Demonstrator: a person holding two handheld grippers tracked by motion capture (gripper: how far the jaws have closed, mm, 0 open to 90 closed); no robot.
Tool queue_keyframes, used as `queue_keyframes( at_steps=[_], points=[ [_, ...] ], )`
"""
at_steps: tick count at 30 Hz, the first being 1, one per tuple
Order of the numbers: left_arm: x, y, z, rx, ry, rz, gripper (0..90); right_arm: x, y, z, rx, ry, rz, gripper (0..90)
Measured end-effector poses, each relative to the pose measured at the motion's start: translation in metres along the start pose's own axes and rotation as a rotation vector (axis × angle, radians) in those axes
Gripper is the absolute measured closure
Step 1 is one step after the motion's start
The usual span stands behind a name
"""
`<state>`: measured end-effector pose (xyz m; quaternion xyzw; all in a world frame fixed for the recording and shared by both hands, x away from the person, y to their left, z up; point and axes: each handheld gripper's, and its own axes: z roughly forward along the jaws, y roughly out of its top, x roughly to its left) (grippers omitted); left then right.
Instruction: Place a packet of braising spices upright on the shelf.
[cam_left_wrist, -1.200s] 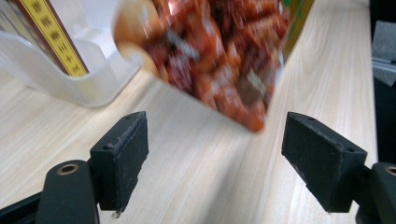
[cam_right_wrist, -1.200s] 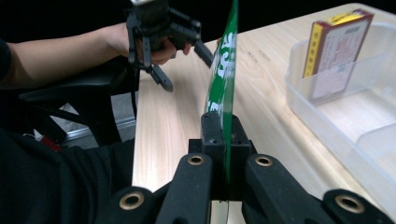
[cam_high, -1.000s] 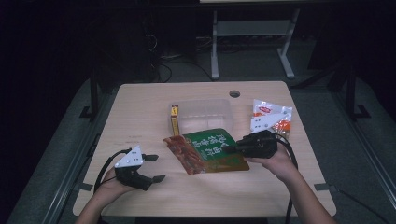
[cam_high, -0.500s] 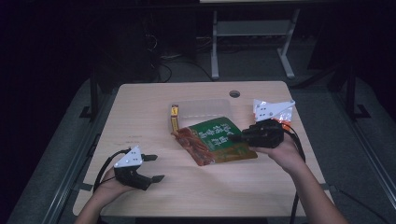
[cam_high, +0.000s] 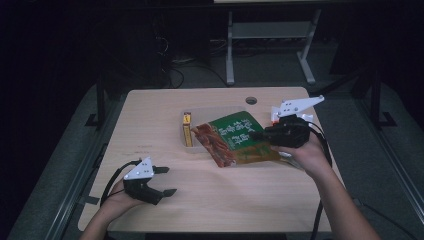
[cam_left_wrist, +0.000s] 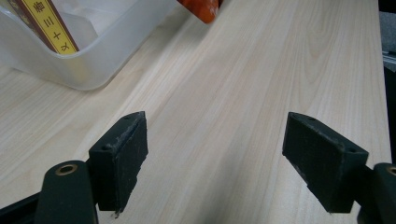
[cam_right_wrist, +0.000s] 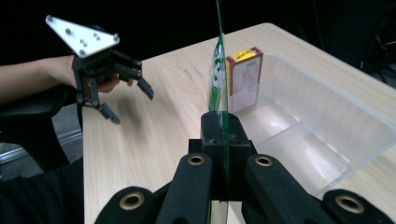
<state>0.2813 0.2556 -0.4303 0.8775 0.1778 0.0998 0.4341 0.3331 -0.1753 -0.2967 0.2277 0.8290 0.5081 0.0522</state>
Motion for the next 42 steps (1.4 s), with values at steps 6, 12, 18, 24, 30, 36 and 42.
queue_keyframes(
  at_steps=[6,12,18,24,30,36,42],
  points=[
    [-0.001,-0.001,0.003,0.008,-0.008,-0.005,20.2,-0.002,0.02,0.002,0.002,-0.032,0.005,90.0],
    [-0.002,-0.002,0.006,0.018,-0.012,-0.007,18.8,-0.006,0.036,0.007,0.012,-0.063,0.032,90.0],
    [-0.002,-0.002,0.007,0.02,-0.012,-0.007,17.5,-0.012,0.051,0.014,0.013,-0.084,0.037,90.0],
    [-0.002,-0.002,0.007,0.023,-0.01,-0.004,17.5,-0.017,0.063,0.022,0.014,-0.118,0.032,90.0],
    [-0.001,-0.003,0.007,0.023,-0.012,-0.008,17.5,-0.022,0.069,0.027,0.017,-0.141,0.049,90.0],
    [-0.001,-0.003,0.007,0.026,-0.015,-0.008,17.5,-0.027,0.069,0.031,0.022,-0.148,0.066,90.0],
    [-0.001,-0.003,0.008,0.031,-0.019,-0.007,17.5,-0.031,0.067,0.037,0.035,-0.161,0.095,90.0]
  ],
)
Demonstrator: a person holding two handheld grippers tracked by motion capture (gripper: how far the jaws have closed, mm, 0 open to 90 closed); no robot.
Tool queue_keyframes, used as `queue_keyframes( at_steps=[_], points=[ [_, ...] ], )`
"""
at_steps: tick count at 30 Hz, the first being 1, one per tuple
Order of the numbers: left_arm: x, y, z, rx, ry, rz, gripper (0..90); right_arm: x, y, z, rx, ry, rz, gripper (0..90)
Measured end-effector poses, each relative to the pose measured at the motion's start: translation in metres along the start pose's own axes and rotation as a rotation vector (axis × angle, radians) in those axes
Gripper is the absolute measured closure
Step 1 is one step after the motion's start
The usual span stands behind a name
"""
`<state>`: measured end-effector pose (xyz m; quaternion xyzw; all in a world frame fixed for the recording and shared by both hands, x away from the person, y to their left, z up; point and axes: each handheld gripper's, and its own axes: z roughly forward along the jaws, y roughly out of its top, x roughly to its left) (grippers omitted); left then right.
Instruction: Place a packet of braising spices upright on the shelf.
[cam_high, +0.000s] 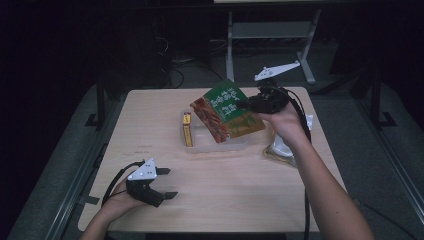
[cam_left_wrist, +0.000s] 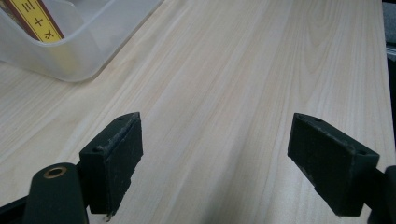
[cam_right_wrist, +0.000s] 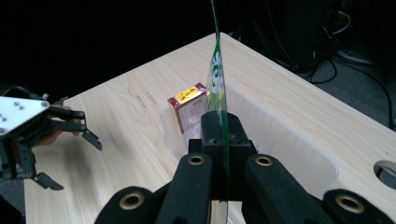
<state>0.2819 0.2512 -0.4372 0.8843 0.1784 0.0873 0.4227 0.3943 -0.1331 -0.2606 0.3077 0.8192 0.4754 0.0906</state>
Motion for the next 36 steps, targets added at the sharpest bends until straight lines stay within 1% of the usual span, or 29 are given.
queue_keyframes(
  at_steps=[7,10,16,18,22,27,31,36],
  points=[
    [-0.001,0.0,0.001,0.004,-0.009,0.0,17.5,-0.001,0.0,0.006,0.02,-0.024,0.023,90.0],
    [-0.001,-0.001,0.001,0.009,-0.011,0.003,17.5,-0.002,0.001,0.012,0.035,-0.035,0.042,90.0],
    [-0.001,-0.001,0.001,0.01,-0.013,0.005,17.4,-0.004,0.003,0.022,0.053,-0.048,0.057,90.0],
    [-0.001,-0.001,0.002,0.011,-0.017,0.008,17.1,-0.005,0.004,0.025,0.061,-0.05,0.052,90.0],
    [-0.002,-0.001,0.002,0.013,-0.02,0.012,16.8,-0.006,0.007,0.032,0.075,-0.063,0.055,90.0],
    [-0.001,-0.001,0.002,0.012,-0.017,0.013,16.8,-0.006,0.009,0.039,0.087,-0.073,0.069,90.0],
    [-0.002,-0.001,0.002,0.016,-0.019,0.016,16.8,-0.009,0.01,0.045,0.095,-0.081,0.064,90.0],
    [-0.002,-0.001,0.001,0.01,-0.015,0.016,16.8,-0.011,0.013,0.05,0.105,-0.087,0.07,90.0]
  ],
)
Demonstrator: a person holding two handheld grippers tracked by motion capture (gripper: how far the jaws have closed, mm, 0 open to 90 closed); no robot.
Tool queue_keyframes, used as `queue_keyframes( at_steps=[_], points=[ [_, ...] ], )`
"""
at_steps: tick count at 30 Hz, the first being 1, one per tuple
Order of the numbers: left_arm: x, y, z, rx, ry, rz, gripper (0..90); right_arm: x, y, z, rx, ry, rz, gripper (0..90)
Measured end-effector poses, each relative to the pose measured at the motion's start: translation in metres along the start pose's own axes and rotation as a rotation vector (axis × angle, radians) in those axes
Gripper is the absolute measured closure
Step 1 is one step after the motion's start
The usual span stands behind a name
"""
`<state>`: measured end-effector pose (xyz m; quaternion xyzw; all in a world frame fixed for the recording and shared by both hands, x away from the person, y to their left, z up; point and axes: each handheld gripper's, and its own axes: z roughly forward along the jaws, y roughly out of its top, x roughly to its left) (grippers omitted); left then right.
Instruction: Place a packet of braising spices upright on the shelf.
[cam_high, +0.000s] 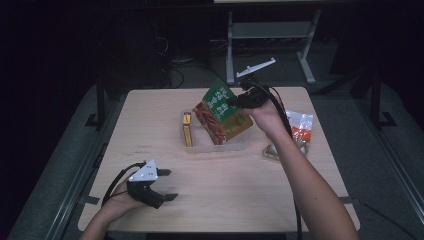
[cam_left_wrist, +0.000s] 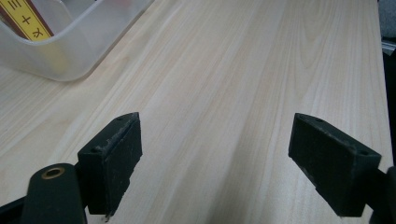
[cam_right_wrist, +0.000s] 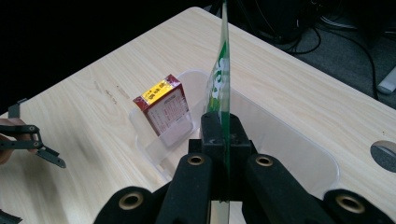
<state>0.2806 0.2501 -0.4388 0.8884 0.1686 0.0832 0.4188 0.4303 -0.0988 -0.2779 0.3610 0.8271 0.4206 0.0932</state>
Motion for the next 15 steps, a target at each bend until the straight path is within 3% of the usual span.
queue_keyframes(
  at_steps=[15],
  points=[
    [0.0,0.0,0.0,0.0,-0.003,0.0,16.8,-0.003,0.008,0.016,0.036,-0.018,0.008,90.0]
  ],
)
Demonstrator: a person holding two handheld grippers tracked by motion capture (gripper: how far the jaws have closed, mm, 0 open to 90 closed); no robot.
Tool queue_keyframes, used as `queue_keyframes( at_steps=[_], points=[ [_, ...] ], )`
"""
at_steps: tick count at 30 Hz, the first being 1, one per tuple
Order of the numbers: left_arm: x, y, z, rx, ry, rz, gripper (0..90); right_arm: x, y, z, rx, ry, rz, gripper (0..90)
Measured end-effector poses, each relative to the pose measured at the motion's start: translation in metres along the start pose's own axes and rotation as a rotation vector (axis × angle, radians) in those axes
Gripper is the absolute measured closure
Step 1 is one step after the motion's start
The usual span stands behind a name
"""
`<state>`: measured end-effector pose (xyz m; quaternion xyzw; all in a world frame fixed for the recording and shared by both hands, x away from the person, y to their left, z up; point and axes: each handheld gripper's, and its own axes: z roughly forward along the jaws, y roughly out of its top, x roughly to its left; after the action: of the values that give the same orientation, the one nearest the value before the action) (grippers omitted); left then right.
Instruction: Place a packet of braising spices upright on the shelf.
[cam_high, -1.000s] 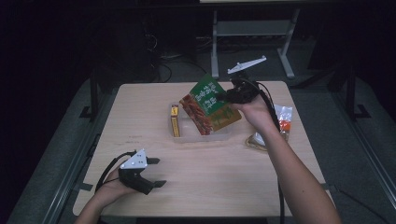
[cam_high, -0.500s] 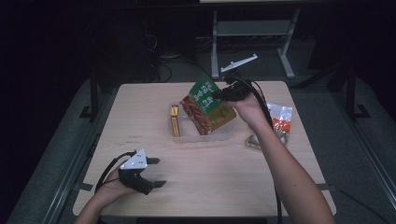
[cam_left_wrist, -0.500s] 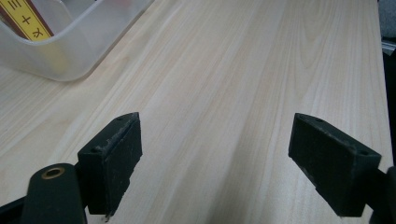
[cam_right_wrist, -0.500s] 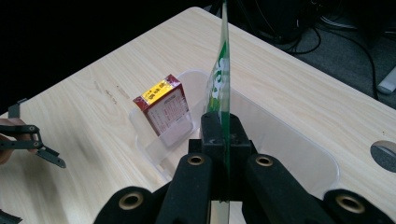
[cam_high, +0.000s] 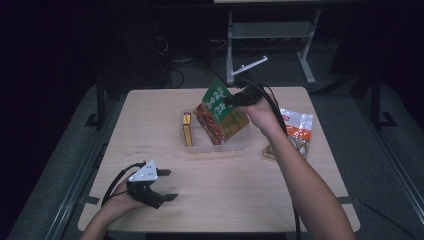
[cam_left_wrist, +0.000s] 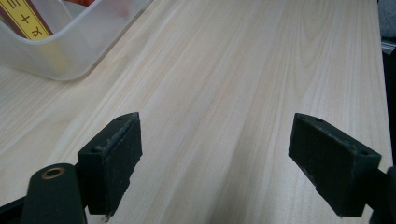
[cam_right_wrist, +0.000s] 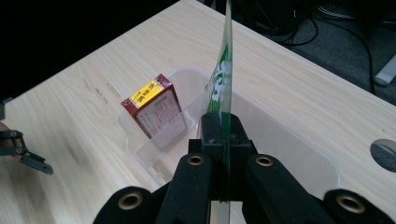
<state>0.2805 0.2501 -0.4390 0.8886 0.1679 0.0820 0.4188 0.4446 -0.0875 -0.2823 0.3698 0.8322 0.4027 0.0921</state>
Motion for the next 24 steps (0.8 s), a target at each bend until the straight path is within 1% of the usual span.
queue_keyframes(
  at_steps=[4,6,10,12,15,21,22,24],
  points=[
    [-0.001,0.0,0.001,-0.004,-0.003,-0.003,16.9,0.0,0.006,0.003,0.014,-0.006,0.002,90.0],
    [-0.002,0.0,0.001,-0.004,-0.005,-0.006,16.8,0.001,0.009,0.004,0.021,-0.009,-0.007,89.8],
    [-0.002,0.001,0.001,0.0,-0.006,0.006,16.8,0.004,0.016,0.009,0.032,-0.008,-0.013,89.7],
    [-0.003,0.001,0.001,-0.003,-0.01,0.004,16.8,0.005,0.02,0.011,0.043,-0.012,-0.019,89.7],
    [-0.003,0.002,0.002,-0.001,-0.013,0.009,16.8,0.006,0.026,0.016,0.058,-0.018,-0.014,89.4],
    [-0.003,0.002,0.003,-0.004,-0.018,0.007,16.8,0.005,0.036,0.026,0.095,-0.025,-0.021,89.4],
    [-0.004,0.002,0.003,-0.003,-0.021,0.001,16.8,0.005,0.037,0.028,0.099,-0.023,-0.019,89.4],
    [-0.004,0.002,0.004,-0.003,-0.023,0.005,16.9,0.005,0.04,0.031,0.109,-0.024,-0.023,89.4]
  ],
)
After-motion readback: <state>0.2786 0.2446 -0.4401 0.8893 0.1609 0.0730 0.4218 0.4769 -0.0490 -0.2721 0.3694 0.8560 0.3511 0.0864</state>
